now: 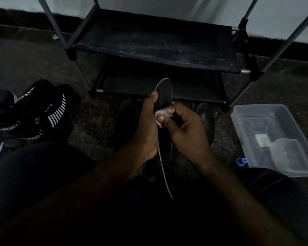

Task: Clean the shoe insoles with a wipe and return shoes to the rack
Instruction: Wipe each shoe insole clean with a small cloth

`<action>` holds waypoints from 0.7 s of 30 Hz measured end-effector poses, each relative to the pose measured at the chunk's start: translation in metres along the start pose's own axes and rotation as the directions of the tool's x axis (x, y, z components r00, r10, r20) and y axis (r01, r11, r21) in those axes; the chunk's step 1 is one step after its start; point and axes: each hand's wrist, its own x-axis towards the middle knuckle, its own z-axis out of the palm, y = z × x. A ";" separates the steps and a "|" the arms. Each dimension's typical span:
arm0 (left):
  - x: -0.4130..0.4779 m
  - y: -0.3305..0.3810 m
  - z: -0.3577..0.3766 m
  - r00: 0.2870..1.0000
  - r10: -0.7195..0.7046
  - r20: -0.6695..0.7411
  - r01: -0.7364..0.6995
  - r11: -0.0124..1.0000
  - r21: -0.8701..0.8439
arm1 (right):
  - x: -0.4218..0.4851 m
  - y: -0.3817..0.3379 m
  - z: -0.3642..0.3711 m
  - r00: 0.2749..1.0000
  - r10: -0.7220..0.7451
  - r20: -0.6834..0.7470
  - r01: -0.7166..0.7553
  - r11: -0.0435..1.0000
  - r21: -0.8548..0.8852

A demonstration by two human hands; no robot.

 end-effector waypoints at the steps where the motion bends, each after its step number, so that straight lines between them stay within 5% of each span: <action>1: -0.001 0.001 0.000 1.000 -0.007 -0.006 0.007 1.000 0.013 | 0.000 -0.001 -0.001 1.000 -0.001 0.027 0.001 1.000 -0.003; 5: -0.001 0.012 -0.001 0.996 -0.020 -0.082 0.015 0.998 -0.060 | 0.003 -0.004 -0.005 0.989 -0.010 0.149 0.008 1.000 0.011; 12: -0.010 -0.002 0.012 1.000 -0.011 -0.008 0.011 1.000 -0.007 | 0.004 0.003 -0.004 0.996 0.021 -0.083 -0.021 1.000 0.002; 18: -0.006 0.014 0.001 0.999 0.020 -0.038 -0.019 0.999 0.032 | -0.001 -0.002 0.002 0.998 -0.047 0.050 0.048 0.999 -0.016; 21: -0.005 0.012 0.001 0.999 0.037 -0.039 -0.036 0.999 0.027 | -0.004 0.002 0.005 1.000 -0.023 0.003 0.023 0.998 -0.056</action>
